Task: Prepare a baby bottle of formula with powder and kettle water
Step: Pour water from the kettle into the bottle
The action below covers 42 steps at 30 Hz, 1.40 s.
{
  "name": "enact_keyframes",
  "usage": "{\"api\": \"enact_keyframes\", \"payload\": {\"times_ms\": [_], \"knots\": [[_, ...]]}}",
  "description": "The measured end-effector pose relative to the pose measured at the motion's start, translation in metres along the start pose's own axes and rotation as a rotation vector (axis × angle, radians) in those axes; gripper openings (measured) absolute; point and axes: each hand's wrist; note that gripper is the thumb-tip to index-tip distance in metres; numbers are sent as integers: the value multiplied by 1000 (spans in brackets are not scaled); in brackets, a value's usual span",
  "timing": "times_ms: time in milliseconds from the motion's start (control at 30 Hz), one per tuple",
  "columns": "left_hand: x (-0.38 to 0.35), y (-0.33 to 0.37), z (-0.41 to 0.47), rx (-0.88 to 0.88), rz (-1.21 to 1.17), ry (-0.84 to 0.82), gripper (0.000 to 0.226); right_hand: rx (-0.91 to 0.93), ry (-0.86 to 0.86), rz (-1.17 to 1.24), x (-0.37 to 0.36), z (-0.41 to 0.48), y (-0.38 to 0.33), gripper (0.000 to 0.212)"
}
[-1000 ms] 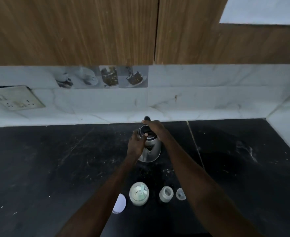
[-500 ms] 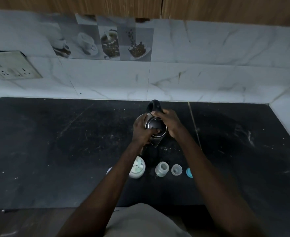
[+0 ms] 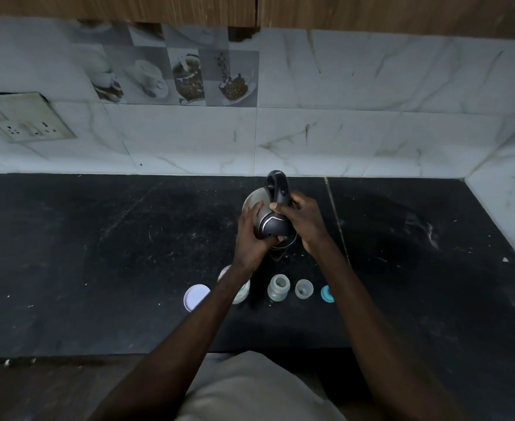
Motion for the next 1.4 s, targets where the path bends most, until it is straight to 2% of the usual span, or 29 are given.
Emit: {"api": "enact_keyframes", "payload": {"times_ms": [733,1100,1400], "knots": [[-13,-13,-39,-184,40,-16,97,127,5,-20,22,-62,0,40],[-17,-15,-44,-215,52,-34,99,165,5,-142,31,-67,9,42],[-16,-15,-45,-230,60,-23,99,172,17,-148,30,-68,13,45]]}}
Point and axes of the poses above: each hand's wrist, its own z-axis towards the middle knuckle, its own x-axis out of the back of the hand, y = z × x, and after that the axes turned 1 degree about z, right-handed
